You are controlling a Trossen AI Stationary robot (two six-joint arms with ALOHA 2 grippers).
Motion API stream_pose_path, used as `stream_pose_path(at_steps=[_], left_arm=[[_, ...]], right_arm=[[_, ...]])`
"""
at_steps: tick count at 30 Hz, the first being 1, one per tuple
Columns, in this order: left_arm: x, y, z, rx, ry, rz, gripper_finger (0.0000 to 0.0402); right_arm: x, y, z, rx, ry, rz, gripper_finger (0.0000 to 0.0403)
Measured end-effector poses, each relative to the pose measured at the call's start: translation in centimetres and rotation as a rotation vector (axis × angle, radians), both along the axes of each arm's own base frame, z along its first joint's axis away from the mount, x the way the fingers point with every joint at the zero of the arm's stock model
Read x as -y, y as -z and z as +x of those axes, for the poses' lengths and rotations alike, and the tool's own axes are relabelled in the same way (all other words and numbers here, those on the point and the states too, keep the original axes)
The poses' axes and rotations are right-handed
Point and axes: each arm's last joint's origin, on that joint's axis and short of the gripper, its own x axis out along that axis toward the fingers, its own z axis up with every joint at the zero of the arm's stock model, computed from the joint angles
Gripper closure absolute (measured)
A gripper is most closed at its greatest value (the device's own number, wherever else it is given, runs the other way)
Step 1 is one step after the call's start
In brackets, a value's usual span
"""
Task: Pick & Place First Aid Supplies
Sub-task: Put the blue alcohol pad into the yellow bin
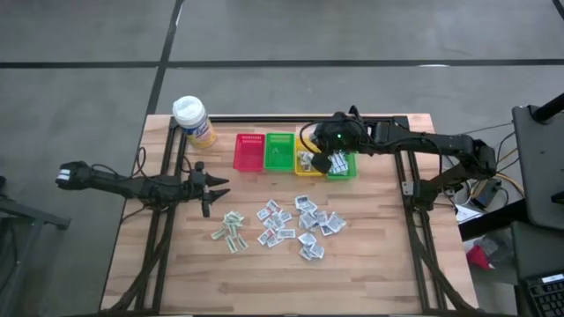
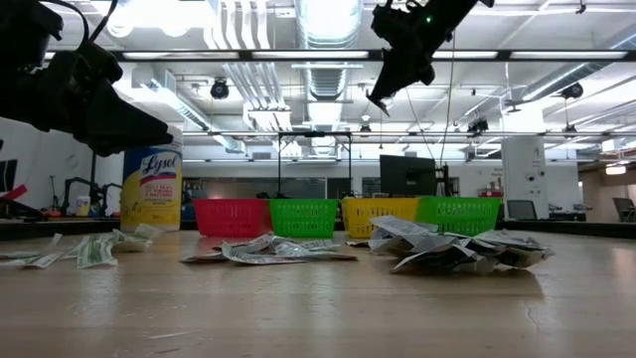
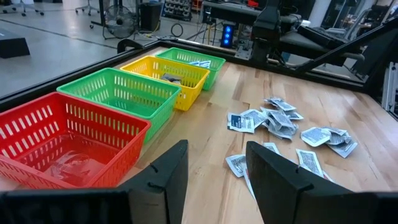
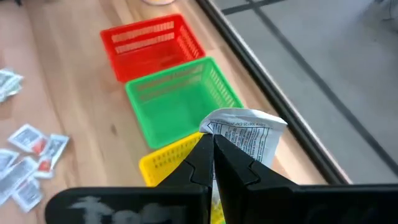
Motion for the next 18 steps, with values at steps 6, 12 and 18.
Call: stream_pose_path(at_steps=[6, 12, 18], left_arm=[[0.0, 0.0, 0.0, 0.001, 0.0, 0.0, 0.0243], [0.0, -0.1, 0.0, 0.01, 0.0, -0.002, 0.0243], [0.0, -0.1, 0.0, 0.009, 0.0, -0.002, 0.0243]], right_arm=[[1.2, 1.4, 0.8, -0.038, -0.065, 0.099, 0.0394], [3.0, 3.0, 2.8, -0.178, -0.103, 0.172, 0.0394], [4.5, 4.5, 4.7, -0.35, -0.171, 0.236, 0.0394]])
